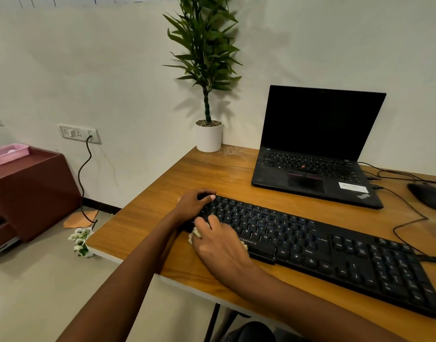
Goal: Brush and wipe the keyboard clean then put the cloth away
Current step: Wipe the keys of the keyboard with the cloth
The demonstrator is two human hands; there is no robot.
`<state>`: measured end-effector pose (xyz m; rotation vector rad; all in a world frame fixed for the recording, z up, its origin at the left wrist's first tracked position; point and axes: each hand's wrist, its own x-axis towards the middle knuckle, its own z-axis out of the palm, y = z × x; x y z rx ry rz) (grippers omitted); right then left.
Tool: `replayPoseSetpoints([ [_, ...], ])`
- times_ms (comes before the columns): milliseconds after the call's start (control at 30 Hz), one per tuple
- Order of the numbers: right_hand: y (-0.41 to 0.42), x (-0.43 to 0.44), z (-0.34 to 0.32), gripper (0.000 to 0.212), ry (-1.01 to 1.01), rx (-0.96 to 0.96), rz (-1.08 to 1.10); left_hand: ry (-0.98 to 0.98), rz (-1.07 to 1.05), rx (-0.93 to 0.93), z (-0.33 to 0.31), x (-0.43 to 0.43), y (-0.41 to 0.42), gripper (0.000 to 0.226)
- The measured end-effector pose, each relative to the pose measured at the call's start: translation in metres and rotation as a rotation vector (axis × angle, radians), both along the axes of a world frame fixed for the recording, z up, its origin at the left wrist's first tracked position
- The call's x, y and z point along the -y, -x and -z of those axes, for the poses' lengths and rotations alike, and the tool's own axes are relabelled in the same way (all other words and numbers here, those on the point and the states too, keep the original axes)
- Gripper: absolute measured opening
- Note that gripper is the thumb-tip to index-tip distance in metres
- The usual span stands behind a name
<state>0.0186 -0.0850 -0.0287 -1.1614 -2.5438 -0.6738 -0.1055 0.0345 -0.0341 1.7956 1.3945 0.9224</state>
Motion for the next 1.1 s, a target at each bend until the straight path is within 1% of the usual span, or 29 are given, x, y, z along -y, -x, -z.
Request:
replayPoseSetpoints([
  [100,-0.023,0.014,-0.003,0.014,0.033,0.018,0.021,0.008,0.007,-0.006,0.0,-0.002,0.0,0.03],
  [200,-0.02,0.013,-0.008,0.004,0.001,0.045,0.008,-0.025,0.011,-0.042,0.001,-0.005,0.001,0.028],
  [267,-0.004,0.003,-0.008,0.019,-0.041,0.03,-0.013,-0.026,0.027,-0.044,0.001,-0.006,0.002,0.026],
  [300,0.004,-0.002,-0.007,0.021,-0.058,0.031,-0.02,-0.023,0.037,-0.047,0.001,-0.007,0.002,0.024],
  [400,0.022,-0.014,-0.001,0.007,-0.089,0.032,-0.016,-0.023,0.036,-0.082,0.001,-0.011,0.003,0.022],
  [433,0.023,-0.013,-0.001,0.002,-0.075,0.01,0.005,-0.02,0.023,-0.07,0.002,-0.011,0.003,0.022],
  [467,0.021,-0.012,-0.001,0.004,-0.055,-0.033,0.026,-0.016,0.014,-0.039,0.003,-0.011,0.002,0.022],
  [533,0.013,-0.003,-0.001,0.013,-0.003,-0.126,0.074,0.008,0.013,0.021,0.004,-0.008,0.001,0.023],
  [633,-0.002,0.01,0.001,0.023,0.021,-0.206,0.151,0.017,0.005,0.01,0.006,-0.008,0.0,0.024],
  [733,0.003,0.012,-0.001,0.023,0.022,-0.256,0.215,0.012,-0.015,0.01,0.006,-0.009,-0.001,0.024],
  [800,0.018,0.003,-0.002,0.021,0.016,-0.267,0.199,0.016,-0.014,0.017,0.007,-0.009,-0.002,0.024],
  [867,0.034,-0.005,-0.001,0.021,0.003,-0.256,0.159,0.0,-0.013,-0.015,0.007,-0.011,-0.002,0.025],
  [933,0.04,-0.009,0.0,0.022,0.0,-0.269,0.166,-0.006,-0.017,-0.027,0.006,-0.012,-0.001,0.025],
  [1033,0.025,-0.002,0.001,0.024,-0.01,-0.323,0.201,0.002,-0.011,0.019,0.007,-0.009,-0.002,0.027],
  [1100,0.008,0.007,0.003,0.028,-0.02,-0.337,0.201,-0.001,-0.015,0.012,0.007,-0.007,-0.002,0.029],
])
